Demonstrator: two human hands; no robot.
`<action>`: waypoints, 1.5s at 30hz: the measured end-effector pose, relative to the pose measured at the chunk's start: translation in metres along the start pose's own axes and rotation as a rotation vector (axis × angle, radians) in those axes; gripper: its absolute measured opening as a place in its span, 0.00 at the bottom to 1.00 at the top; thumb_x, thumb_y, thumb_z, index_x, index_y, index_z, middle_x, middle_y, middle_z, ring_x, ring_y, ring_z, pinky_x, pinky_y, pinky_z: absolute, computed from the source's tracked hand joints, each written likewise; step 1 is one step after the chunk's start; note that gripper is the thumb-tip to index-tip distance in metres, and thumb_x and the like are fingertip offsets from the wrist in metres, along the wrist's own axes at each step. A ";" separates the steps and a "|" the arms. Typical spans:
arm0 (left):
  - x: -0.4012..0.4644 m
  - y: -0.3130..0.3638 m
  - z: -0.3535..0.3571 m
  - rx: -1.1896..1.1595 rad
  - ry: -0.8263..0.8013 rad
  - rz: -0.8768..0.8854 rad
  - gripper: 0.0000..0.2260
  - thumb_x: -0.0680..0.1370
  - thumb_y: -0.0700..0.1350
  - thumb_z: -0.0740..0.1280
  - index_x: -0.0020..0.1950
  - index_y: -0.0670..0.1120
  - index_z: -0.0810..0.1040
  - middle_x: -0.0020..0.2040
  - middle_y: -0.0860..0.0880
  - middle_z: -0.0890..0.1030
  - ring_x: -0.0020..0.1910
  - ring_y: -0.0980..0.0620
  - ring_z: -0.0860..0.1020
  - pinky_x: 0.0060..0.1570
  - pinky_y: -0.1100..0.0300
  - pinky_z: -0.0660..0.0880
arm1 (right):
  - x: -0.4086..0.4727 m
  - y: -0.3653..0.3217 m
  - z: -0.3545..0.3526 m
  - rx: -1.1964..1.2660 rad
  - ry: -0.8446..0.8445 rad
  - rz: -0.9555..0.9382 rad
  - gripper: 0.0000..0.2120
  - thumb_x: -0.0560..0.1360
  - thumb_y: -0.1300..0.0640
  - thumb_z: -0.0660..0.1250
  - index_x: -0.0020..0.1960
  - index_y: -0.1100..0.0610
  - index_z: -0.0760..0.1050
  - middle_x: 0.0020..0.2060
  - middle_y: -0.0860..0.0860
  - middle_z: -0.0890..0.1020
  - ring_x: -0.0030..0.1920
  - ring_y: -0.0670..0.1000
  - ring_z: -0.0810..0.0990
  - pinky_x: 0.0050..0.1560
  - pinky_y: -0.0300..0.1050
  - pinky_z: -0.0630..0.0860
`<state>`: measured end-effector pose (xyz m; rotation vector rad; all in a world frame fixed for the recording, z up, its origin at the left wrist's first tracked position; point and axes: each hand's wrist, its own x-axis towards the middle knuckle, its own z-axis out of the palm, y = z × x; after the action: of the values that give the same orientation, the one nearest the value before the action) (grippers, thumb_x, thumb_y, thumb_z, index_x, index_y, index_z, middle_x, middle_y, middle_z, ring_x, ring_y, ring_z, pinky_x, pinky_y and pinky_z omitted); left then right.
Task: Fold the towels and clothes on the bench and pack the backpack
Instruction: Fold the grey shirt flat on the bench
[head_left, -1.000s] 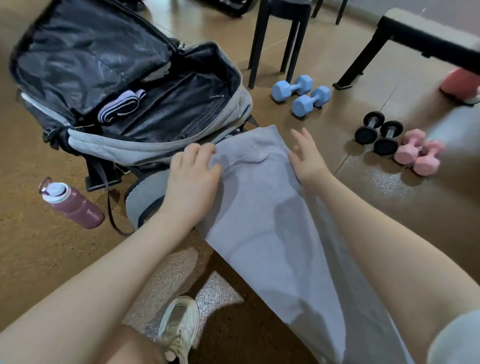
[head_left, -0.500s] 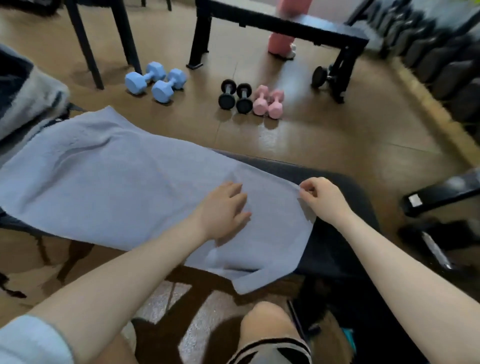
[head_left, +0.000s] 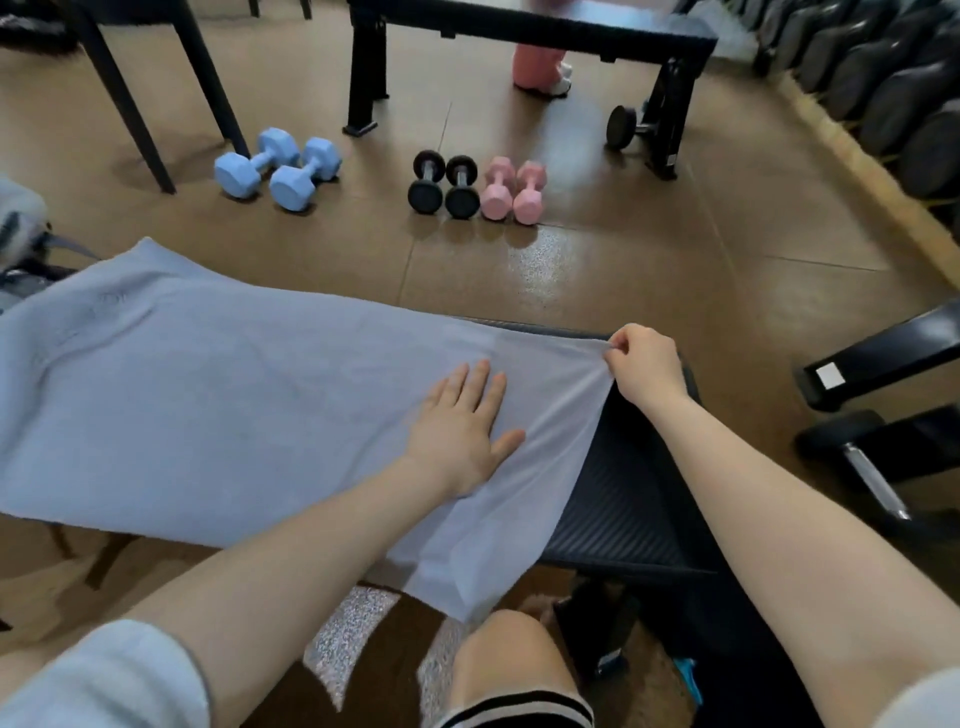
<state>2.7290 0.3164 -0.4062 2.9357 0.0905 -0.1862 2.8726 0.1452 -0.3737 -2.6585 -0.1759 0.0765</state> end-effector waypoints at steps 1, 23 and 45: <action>0.010 0.006 0.001 -0.014 -0.001 -0.016 0.31 0.79 0.61 0.47 0.76 0.48 0.42 0.77 0.47 0.42 0.76 0.47 0.41 0.72 0.53 0.42 | 0.012 0.001 -0.002 0.005 0.015 0.008 0.07 0.76 0.62 0.60 0.50 0.59 0.76 0.51 0.59 0.80 0.51 0.59 0.76 0.44 0.44 0.67; -0.019 -0.023 0.001 0.009 0.024 0.196 0.44 0.70 0.72 0.34 0.75 0.45 0.57 0.75 0.45 0.58 0.74 0.44 0.58 0.71 0.53 0.47 | -0.073 -0.002 -0.012 -0.146 -0.594 -0.813 0.09 0.73 0.51 0.67 0.53 0.51 0.75 0.42 0.45 0.73 0.38 0.41 0.68 0.37 0.33 0.65; -0.109 -0.111 -0.037 -0.236 0.311 -0.103 0.23 0.77 0.53 0.57 0.64 0.39 0.73 0.65 0.41 0.72 0.64 0.42 0.70 0.62 0.52 0.67 | -0.111 -0.153 0.046 -0.050 -0.552 -0.927 0.07 0.76 0.60 0.61 0.46 0.60 0.78 0.39 0.52 0.79 0.41 0.51 0.74 0.46 0.45 0.70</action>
<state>2.6175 0.4274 -0.3779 2.7006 0.2876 0.2509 2.7420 0.2856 -0.3412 -2.2708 -1.5459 0.4903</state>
